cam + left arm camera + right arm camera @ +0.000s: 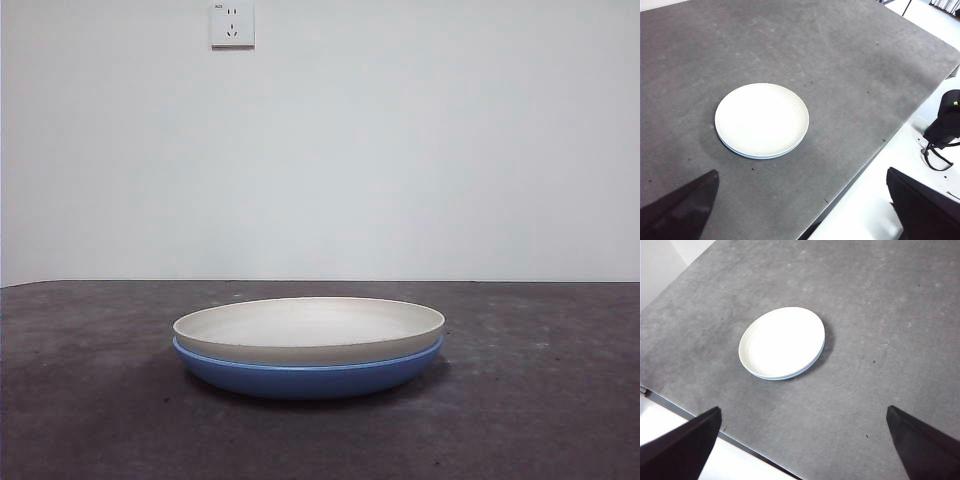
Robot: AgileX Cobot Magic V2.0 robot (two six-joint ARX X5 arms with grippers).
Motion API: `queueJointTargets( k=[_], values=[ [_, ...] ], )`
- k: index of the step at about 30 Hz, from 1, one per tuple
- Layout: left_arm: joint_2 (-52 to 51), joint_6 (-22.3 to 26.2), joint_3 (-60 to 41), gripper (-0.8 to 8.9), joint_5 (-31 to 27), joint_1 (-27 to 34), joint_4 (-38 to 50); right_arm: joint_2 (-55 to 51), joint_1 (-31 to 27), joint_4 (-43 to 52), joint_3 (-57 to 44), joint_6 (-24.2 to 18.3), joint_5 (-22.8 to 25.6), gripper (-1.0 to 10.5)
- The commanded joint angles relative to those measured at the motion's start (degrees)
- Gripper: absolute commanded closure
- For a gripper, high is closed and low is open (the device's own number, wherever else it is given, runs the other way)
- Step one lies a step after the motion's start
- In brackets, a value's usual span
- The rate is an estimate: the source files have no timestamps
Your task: Pick up the white plate, put it on the blue plate, put it on desk
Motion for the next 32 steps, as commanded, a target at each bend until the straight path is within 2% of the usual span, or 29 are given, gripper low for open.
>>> queueJointTargets(
  k=[1, 3, 4, 5, 22, 25, 30, 32],
  values=[
    [0.2, 0.0, 0.7, 3.04, 0.2, -0.5, 1.0, 0.1, 0.6, 0.4, 1.0, -0.4, -0.2, 4.7],
    [0.2, 0.0, 0.7, 5.46, 0.2, -0.5, 0.9, 0.1, 0.9, 0.4, 1.0, -0.4, -0.3, 7.7],
    [0.2, 0.0, 0.7, 6.75, 0.2, -0.5, 0.8, 0.1, 1.0, 0.4, 1.0, -0.4, -0.3, 8.9],
    [0.2, 0.0, 0.7, 7.96, 0.2, -0.5, 0.8, 0.1, 1.0, 0.4, 1.0, -0.4, -0.4, 9.5],
    [0.2, 0.0, 0.7, 7.88, 0.2, 0.0, 0.9, 0.1, 1.0, 1.0, 1.0, -0.5, -0.3, 9.4],
    [0.2, 0.0, 0.6, 7.88, 0.3, 4.5, 1.0, 0.1, 1.0, 1.0, 1.0, -0.5, -0.3, 9.4],
    [-0.4, -0.1, -1.3, 7.88, 0.4, 15.6, 1.7, 0.1, 1.0, 1.0, 1.0, -0.5, -0.3, 9.4],
    [-2.3, 1.6, -5.3, 7.88, 0.4, 20.6, 7.0, 0.1, 1.0, 1.0, 1.0, -0.5, -0.3, 9.4]
  ],
)
